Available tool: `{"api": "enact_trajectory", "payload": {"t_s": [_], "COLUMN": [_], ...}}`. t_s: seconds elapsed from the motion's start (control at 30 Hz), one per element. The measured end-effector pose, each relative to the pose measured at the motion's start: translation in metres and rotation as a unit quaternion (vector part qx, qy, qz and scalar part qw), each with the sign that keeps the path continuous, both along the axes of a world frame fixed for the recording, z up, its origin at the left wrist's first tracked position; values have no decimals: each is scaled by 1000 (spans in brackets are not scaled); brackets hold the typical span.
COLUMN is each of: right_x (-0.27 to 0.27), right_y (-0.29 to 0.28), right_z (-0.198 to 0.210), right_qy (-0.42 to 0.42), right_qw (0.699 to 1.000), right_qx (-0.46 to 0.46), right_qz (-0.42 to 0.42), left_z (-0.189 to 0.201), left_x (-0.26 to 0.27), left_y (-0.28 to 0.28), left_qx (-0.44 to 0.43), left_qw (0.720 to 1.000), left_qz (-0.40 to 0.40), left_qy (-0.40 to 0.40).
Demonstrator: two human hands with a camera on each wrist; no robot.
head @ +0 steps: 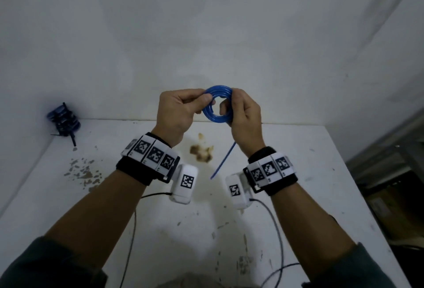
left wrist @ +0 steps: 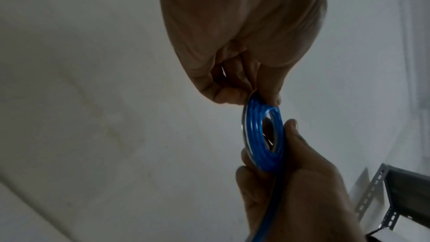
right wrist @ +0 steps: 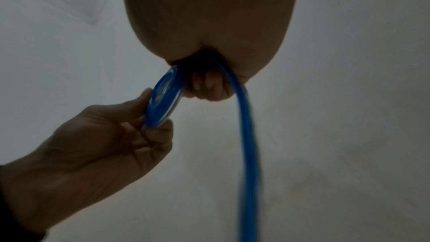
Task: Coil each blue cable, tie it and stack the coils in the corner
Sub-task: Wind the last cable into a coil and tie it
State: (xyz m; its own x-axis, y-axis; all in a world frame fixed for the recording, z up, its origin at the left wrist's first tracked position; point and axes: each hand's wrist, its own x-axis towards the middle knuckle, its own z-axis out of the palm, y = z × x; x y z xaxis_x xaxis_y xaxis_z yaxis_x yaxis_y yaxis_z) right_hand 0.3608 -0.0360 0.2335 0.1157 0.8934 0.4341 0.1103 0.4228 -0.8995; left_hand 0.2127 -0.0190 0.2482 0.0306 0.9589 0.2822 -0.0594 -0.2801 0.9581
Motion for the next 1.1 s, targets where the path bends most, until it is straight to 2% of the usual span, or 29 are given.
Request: {"api": "enact_trajectory", "payload": {"t_s": [0.1, 0.17, 0.23, 0.33, 0.4, 0.43, 0.5, 0.6, 0.7, 0.77, 0.83, 0.9, 0.97, 1.0, 1.03, 1.1], "right_x": [-19, -21, -12, 8, 12, 12, 10, 2, -17, -23, -16, -2, 9, 12, 12, 6], "right_y": [-6, -5, 0, 9, 12, 13, 11, 3, -7, -10, -9, -5, 0, 1, 2, 0], "right_z": [-6, -6, -7, -2, 6, 11, 15, 12, 4, 0, -1, -1, 4, 8, 11, 14], "right_qy": [86, 98, 45, -124, -215, -221, -163, -14, 105, 134, 100, -6, -132, -163, -163, -90], "right_qw": [994, 991, 996, 992, 975, 973, 985, 1000, 992, 987, 991, 998, 990, 986, 986, 996], "right_qx": [7, 6, 8, 22, 23, 18, 6, -15, -35, -44, -46, -43, -39, -35, -31, -24], "right_qz": [-65, -89, -83, -3, 46, 60, 56, -17, -56, -75, -75, -38, 9, 24, 25, -9], "left_z": [-6, -8, -6, 3, 11, 15, 19, 16, 6, -2, -7, -5, 1, 5, 8, 10], "left_x": [11, 10, -1, -19, -24, -24, -22, -14, 0, 5, 2, -7, -16, -17, -17, -10], "left_y": [-5, -7, -8, -4, 1, 2, 4, 2, -5, -10, -14, -11, -7, -5, -4, -6], "left_qx": [-13, -41, -71, -73, -71, -71, -60, -35, -51, -70, -86, -92, -94, -93, -89, -76], "left_qw": [999, 998, 996, 979, 970, 970, 978, 994, 998, 997, 994, 987, 977, 975, 977, 986], "left_qz": [13, -5, -49, -120, -133, -124, -103, -61, -29, -34, -60, -96, -122, -125, -120, -101], "left_qy": [-40, -37, 13, 145, 194, 198, 169, 86, 13, -1, 27, 92, 149, 158, 150, 105]}}
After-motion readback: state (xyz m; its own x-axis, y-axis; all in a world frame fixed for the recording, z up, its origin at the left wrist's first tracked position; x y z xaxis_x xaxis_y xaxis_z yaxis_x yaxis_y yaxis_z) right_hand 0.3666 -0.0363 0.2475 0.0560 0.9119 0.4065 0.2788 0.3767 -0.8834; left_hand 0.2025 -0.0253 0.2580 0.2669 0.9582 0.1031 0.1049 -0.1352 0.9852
